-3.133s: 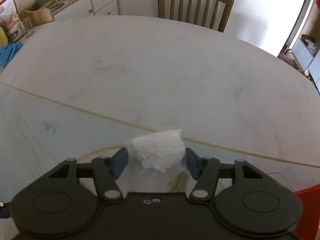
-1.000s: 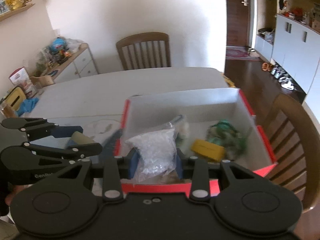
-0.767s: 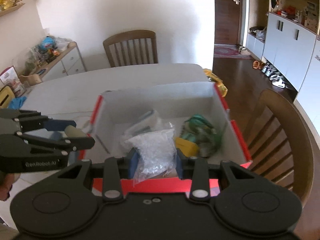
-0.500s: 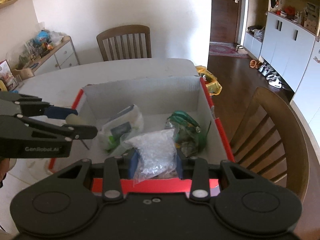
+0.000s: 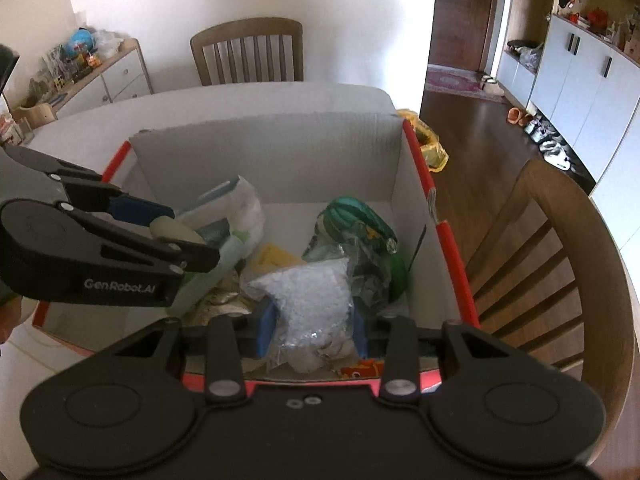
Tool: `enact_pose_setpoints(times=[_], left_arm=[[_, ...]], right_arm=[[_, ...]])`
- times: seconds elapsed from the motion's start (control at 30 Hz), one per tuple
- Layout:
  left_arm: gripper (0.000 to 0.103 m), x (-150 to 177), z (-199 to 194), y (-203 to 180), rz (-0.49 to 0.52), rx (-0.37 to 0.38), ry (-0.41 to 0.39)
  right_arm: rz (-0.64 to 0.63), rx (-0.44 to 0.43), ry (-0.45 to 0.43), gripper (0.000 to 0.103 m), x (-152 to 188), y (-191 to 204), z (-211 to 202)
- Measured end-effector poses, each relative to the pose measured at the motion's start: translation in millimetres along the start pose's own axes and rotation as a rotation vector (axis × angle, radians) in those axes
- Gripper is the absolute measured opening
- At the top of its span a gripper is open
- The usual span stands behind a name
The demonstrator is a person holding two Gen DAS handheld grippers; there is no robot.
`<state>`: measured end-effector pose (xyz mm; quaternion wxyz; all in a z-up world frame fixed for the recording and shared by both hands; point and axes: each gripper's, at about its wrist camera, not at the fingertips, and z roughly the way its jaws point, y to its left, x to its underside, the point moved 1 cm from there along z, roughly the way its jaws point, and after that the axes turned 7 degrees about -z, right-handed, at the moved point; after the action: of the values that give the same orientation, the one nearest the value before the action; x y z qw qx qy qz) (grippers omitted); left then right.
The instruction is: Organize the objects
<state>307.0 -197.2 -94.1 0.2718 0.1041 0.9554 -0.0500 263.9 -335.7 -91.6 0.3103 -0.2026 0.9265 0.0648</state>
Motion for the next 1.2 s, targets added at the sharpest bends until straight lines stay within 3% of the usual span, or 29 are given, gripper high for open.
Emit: enact_pose_setpoints(times=[0.2, 0.43, 0.6, 0.77, 1.2], left_arm=[[0.051, 4, 14, -5, 0.024, -0.01, 0.04], [0.051, 6, 22, -5, 0.02, -0.011, 0.061], [0.056, 9, 20, -1, -0.011, 0.012, 0.057], [0.068, 13, 10, 3, -0.039, 0.044, 0.031], [0.068, 29, -43, 20, -0.067, 0.091, -0.08]], right_arm=[[-0.017, -0.01, 0.018, 0.04, 3, -3, 6], [-0.014, -0.03, -0.009, 0.053, 3, -7, -1], [-0.007, -0.038, -0.024, 0.055, 5, -12, -8], [0.012, -0.044, -0.047, 0.059, 5, -14, -16], [0.069, -0.032, -0.121, 0.063, -1, 5, -52]])
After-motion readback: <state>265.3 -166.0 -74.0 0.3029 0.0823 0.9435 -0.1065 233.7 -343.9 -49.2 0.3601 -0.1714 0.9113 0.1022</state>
